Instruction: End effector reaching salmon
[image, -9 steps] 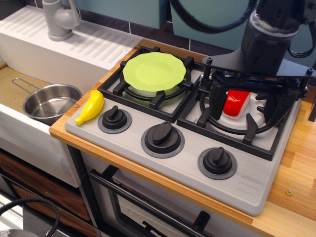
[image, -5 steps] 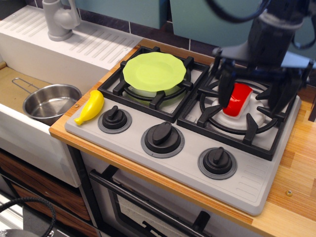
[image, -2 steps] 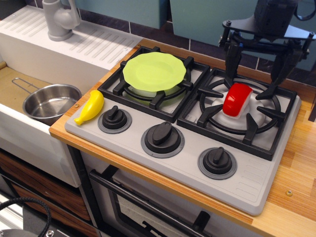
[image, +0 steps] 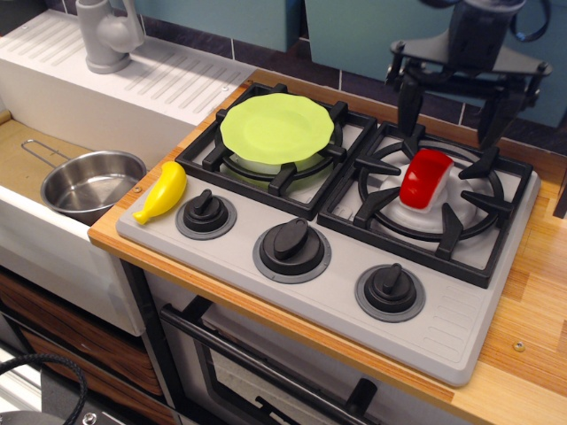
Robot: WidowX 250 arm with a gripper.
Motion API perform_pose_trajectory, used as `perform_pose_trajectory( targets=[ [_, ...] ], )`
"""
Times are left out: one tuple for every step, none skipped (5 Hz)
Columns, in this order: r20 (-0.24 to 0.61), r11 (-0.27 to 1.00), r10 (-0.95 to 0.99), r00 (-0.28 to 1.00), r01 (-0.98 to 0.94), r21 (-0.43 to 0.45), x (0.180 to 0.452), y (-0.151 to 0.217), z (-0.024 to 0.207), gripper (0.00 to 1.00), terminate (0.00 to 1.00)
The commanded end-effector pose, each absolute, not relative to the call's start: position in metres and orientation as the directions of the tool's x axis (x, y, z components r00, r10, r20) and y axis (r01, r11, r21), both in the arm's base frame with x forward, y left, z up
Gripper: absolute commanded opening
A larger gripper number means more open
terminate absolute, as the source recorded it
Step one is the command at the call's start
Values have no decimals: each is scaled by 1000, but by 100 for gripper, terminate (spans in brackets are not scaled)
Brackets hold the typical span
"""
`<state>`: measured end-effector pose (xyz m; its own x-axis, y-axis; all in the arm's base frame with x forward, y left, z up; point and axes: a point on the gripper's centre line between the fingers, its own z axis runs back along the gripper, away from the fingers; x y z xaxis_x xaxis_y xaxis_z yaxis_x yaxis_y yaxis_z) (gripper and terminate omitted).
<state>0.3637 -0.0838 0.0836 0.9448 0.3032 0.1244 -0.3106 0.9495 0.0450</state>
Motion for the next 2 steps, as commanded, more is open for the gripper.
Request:
perform_pose_trajectory(
  targets=[
    [179,960,268,947,-277,29,379,-78,94,100,0],
    [185,962,260,948,-270,35,383,-77,93,100,0]
  ],
)
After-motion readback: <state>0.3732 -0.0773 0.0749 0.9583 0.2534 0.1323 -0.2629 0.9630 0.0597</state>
